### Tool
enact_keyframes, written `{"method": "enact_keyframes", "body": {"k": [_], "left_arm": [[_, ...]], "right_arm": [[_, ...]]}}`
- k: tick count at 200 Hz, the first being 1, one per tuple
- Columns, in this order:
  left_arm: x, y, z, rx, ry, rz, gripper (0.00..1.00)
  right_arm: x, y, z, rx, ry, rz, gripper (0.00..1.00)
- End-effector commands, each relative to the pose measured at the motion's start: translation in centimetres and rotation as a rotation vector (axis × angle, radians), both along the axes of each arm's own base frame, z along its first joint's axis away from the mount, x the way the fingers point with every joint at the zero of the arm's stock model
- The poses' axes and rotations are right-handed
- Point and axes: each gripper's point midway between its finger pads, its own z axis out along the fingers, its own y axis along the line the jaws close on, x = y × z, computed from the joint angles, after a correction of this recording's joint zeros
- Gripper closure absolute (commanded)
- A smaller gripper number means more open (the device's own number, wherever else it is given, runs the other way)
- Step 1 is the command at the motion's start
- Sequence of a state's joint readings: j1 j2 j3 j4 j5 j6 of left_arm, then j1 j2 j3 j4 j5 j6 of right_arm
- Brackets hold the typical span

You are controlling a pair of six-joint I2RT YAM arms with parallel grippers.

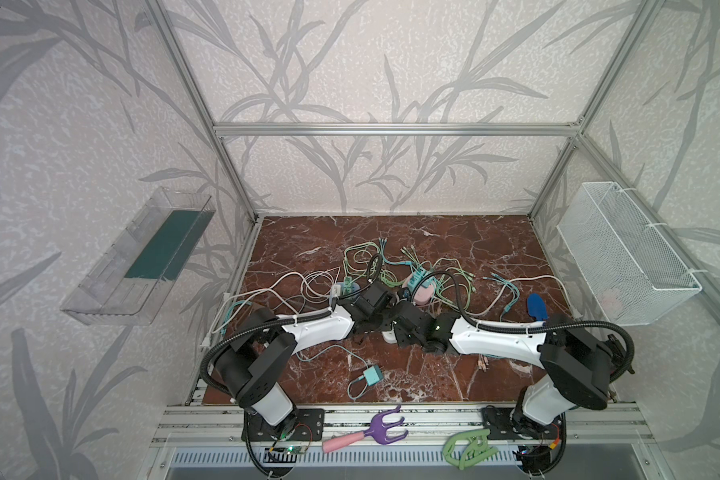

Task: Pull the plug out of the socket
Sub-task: 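Pull the pink adapter out of the white strip with the right gripper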

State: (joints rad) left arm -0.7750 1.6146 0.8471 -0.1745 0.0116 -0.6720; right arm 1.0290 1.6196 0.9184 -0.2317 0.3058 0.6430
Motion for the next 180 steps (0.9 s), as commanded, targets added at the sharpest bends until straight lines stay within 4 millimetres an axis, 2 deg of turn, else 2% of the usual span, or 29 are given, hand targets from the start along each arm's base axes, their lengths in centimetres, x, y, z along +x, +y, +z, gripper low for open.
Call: {"method": "enact_keyframes", "body": {"k": [1, 19, 52, 97, 129, 152, 180], "left_arm": [[-3.2, 2.9, -4.4, 0.153, 0.134, -0.016, 0.64], [-3.1, 2.8, -4.4, 0.152, 0.132, -0.017, 0.64], [-3.1, 2.8, -4.4, 0.156, 0.132, -0.021, 0.64], [-3.3, 3.0, -4.8, 0.165, 0.138, -0.028, 0.64], [-3.3, 3.4, -4.7, 0.182, 0.131, -0.029, 0.64], [-3.3, 3.5, -4.7, 0.192, 0.13, -0.029, 0.64], [-3.3, 3.5, -4.8, 0.19, 0.134, -0.026, 0.64]], "right_arm": [[0.0, 2.5, 2.5, 0.03, -0.057, 0.038, 0.91], [-0.3, 2.9, 2.6, -0.028, -0.076, 0.064, 0.91], [-0.4, 3.0, 2.4, -0.008, -0.083, 0.052, 0.92], [0.4, 2.1, 3.3, 0.036, -0.089, 0.027, 0.92], [0.5, 1.3, 2.9, 0.088, -0.046, 0.018, 0.92], [0.2, 1.5, 2.7, 0.121, -0.026, 0.001, 0.92], [0.1, 1.4, 2.2, 0.062, -0.009, 0.01, 0.92]]}}
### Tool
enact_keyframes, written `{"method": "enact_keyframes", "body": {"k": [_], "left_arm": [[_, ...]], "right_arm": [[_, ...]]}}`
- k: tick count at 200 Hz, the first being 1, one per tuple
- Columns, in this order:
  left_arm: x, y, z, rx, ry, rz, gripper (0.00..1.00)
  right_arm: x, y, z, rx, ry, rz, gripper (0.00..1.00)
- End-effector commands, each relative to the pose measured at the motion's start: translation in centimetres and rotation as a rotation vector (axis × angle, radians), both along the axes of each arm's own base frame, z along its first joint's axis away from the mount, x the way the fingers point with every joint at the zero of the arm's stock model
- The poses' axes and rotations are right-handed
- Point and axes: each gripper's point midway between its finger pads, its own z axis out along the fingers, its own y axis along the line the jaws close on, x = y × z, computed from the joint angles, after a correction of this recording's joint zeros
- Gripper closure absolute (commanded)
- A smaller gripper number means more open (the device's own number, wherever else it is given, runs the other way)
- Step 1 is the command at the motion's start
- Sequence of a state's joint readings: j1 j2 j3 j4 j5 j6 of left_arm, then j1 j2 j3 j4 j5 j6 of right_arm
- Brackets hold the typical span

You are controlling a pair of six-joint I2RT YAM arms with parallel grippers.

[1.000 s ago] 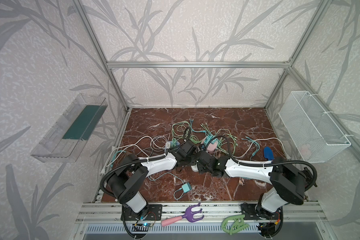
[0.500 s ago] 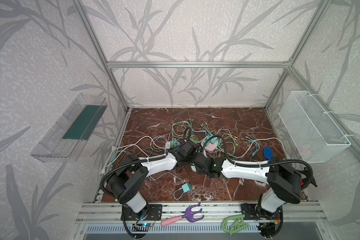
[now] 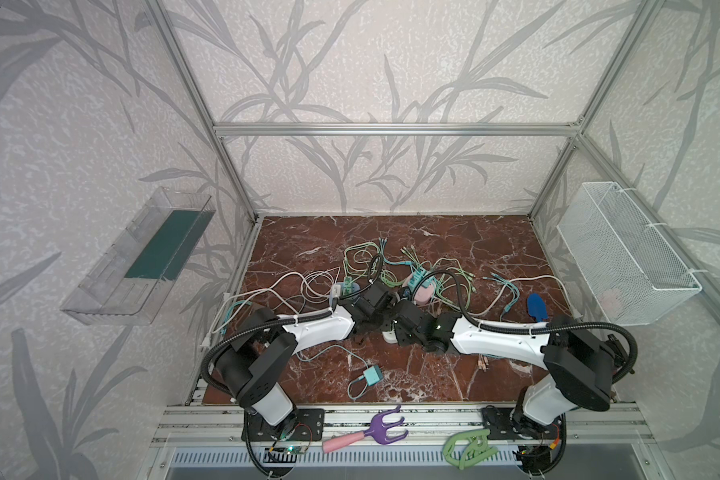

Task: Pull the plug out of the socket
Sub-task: 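Pull the pink adapter out of the white strip with the right gripper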

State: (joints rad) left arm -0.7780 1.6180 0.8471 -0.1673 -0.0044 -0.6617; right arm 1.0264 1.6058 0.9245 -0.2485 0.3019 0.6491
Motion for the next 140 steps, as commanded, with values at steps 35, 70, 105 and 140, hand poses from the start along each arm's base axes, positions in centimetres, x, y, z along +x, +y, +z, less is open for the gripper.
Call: {"method": "enact_keyframes", "body": {"k": [35, 70, 105, 140], "left_arm": [[-3.5, 3.6, -4.8, 0.184, 0.149, -0.017, 0.64], [-3.5, 3.7, -4.8, 0.187, 0.148, -0.017, 0.64], [-3.4, 3.8, -4.4, 0.191, 0.134, -0.019, 0.64], [-3.3, 3.6, -4.1, 0.176, 0.12, -0.028, 0.64]], "right_arm": [[0.6, 0.7, 3.4, 0.016, -0.084, 0.012, 0.92], [0.3, 0.0, 3.6, 0.012, -0.091, 0.011, 0.92], [-0.5, -0.9, 2.8, 0.036, -0.075, 0.009, 0.91], [-1.5, -1.5, 2.9, 0.116, -0.097, 0.028, 0.9]]}}
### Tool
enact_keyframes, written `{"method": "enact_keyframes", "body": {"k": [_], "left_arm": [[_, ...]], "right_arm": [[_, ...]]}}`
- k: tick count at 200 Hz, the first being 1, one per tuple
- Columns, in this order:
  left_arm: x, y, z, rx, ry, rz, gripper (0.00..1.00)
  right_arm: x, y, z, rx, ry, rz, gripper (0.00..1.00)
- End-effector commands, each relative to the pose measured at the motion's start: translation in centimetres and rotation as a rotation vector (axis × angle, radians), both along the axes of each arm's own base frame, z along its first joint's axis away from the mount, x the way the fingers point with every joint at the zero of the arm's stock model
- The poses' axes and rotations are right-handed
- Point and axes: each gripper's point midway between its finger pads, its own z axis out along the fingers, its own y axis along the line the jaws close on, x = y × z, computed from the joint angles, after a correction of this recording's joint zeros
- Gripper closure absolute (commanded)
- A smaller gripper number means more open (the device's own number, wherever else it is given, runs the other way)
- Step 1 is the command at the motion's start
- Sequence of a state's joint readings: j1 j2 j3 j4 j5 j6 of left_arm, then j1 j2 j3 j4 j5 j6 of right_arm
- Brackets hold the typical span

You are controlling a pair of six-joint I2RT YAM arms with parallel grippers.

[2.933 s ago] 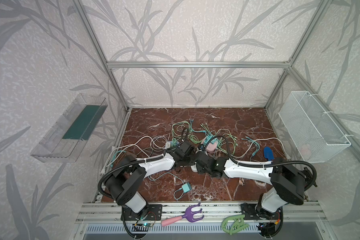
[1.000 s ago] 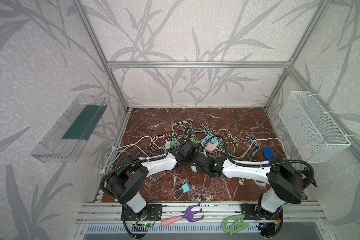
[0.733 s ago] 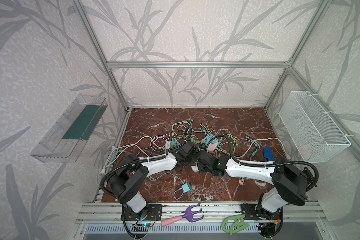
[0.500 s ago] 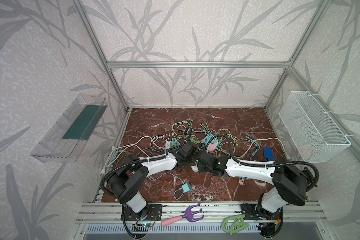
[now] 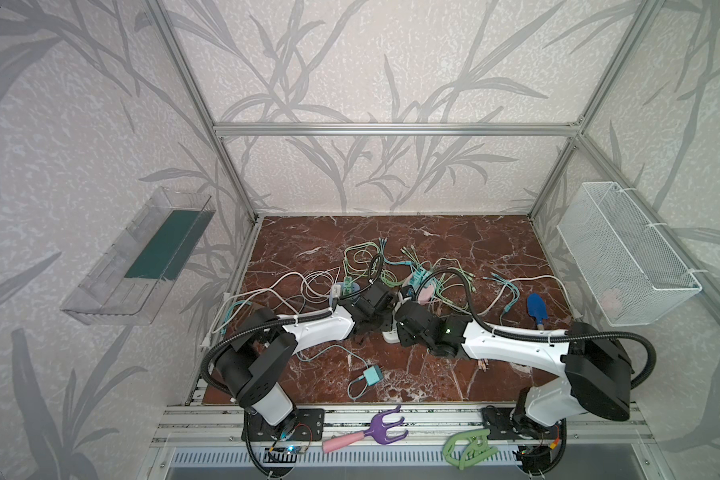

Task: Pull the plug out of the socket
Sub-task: 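Pull the pink adapter out of the white strip with the right gripper, then carry the pink adapter toward the robot and release it on the table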

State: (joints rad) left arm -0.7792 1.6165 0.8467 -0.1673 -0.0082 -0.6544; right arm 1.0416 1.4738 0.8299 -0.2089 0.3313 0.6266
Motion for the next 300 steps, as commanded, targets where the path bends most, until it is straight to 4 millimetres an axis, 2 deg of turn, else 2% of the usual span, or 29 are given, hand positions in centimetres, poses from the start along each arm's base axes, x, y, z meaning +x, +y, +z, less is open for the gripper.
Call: {"method": "enact_keyframes", "body": {"k": [1, 62, 104, 161, 210, 215, 255, 300], "left_arm": [[-3.3, 3.6, -4.2, 0.171, 0.124, -0.023, 0.64], [-3.2, 3.3, -3.4, 0.149, 0.096, -0.043, 0.64], [-3.1, 3.2, -3.1, 0.133, 0.078, -0.051, 0.65], [-3.1, 2.8, -2.8, 0.111, 0.067, -0.064, 0.65], [-3.1, 2.9, -2.5, 0.105, 0.059, -0.066, 0.65], [-3.1, 2.8, -2.4, 0.105, 0.059, -0.066, 0.64], [-3.1, 2.9, -2.3, 0.113, 0.059, -0.068, 0.65], [-3.1, 2.8, -2.1, 0.107, 0.059, -0.072, 0.65]], "right_arm": [[-0.6, -0.2, 1.0, 0.076, -0.029, 0.013, 0.9], [-3.2, -1.3, -0.6, 0.22, 0.054, 0.007, 0.9], [-4.3, -1.9, -0.5, 0.286, 0.083, 0.008, 0.89], [-6.1, -2.9, -2.6, 0.329, 0.176, -0.012, 0.88], [-6.9, -3.6, -3.4, 0.34, 0.215, -0.024, 0.86], [-6.2, -4.2, -3.6, 0.348, 0.219, -0.055, 0.85], [-6.7, -5.7, -5.1, 0.328, 0.287, -0.093, 0.74], [-6.8, -6.6, -5.2, 0.337, 0.297, -0.129, 0.58]]}}
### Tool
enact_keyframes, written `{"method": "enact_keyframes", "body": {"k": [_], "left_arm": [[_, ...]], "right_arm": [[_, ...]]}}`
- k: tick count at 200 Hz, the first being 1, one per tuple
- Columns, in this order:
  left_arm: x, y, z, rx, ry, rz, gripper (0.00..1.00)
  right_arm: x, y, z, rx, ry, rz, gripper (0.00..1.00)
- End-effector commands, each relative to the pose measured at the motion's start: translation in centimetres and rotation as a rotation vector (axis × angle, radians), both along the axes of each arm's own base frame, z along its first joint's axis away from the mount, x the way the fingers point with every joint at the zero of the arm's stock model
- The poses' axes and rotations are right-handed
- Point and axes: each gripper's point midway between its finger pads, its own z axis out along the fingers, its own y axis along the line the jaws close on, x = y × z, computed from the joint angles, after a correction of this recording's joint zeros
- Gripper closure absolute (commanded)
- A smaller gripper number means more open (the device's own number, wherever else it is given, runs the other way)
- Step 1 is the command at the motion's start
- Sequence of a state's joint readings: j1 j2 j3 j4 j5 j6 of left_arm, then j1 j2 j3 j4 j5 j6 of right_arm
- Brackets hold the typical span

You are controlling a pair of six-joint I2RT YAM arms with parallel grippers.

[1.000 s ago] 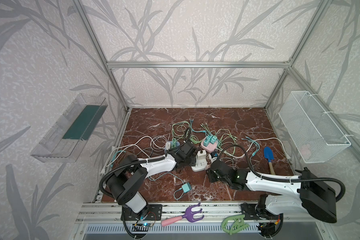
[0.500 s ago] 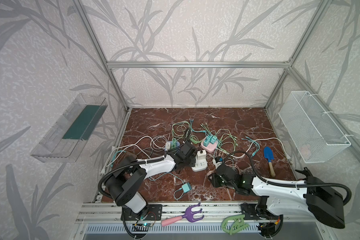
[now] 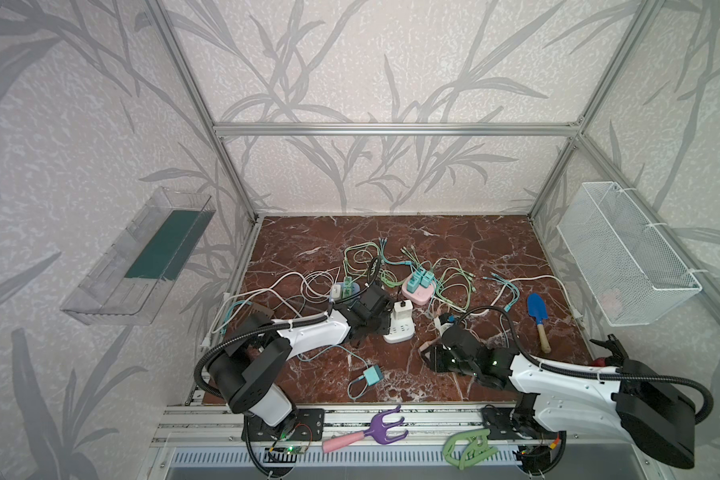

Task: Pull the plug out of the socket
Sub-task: 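Carry the pink adapter toward the robot and release it on the table, then move the right gripper back over the white strip beside the left gripper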

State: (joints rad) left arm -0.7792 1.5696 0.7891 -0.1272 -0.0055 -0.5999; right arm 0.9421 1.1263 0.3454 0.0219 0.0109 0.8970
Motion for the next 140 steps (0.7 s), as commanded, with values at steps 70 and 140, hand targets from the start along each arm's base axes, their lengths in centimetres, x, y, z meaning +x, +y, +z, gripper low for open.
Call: {"method": "enact_keyframes", "body": {"k": [70, 140], "left_arm": [[-2.3, 2.3, -2.0, 0.122, 0.091, -0.024, 0.65], [-2.4, 2.7, -1.9, 0.127, 0.084, -0.015, 0.64]], "right_arm": [[-0.7, -4.2, 0.3, -0.096, 0.021, -0.101, 0.42], [0.9, -3.7, 4.8, -0.117, -0.131, -0.037, 0.4]]}}
